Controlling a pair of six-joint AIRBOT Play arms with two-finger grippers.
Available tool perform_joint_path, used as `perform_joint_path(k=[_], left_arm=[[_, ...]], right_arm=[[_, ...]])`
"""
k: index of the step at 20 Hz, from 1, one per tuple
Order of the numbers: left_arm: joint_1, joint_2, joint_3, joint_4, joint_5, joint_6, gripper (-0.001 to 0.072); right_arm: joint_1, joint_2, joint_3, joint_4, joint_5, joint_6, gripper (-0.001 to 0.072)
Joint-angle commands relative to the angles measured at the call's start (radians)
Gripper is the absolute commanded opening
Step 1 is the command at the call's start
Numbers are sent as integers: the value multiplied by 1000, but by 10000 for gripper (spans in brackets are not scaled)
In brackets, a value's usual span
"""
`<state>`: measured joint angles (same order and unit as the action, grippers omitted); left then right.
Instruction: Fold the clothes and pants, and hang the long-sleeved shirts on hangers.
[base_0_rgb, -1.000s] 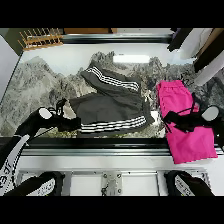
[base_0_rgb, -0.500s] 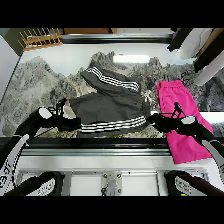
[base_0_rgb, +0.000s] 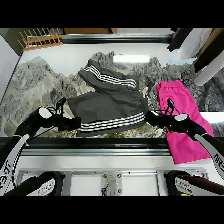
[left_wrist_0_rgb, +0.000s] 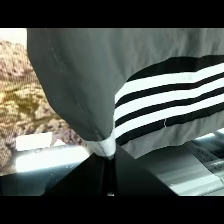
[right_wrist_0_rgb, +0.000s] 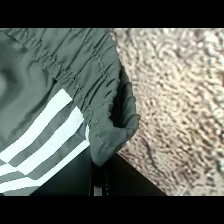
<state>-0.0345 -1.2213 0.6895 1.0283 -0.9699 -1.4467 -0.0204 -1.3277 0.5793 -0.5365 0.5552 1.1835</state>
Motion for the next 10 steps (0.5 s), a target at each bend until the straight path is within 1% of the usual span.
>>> perform_joint_path(k=[1,4,6,7,10], left_arm=[[32,38,50,2,0,0,6],[121,176,255,-1,-59,-1,6],[165,281,447,-4,-105,-1,6],[175,335,547,-4,-112,-1,6],[175,477,782,-4,-96,-1,6]], right_arm=[[0,50,58,-44,19,-33,15],[-15,187,251,-151,166,-32,15],[-21,293,431,-162,280,-26,15],[-21,339,512,-160,320,-6,15],[-21,476,703,-160,409,55,15]])
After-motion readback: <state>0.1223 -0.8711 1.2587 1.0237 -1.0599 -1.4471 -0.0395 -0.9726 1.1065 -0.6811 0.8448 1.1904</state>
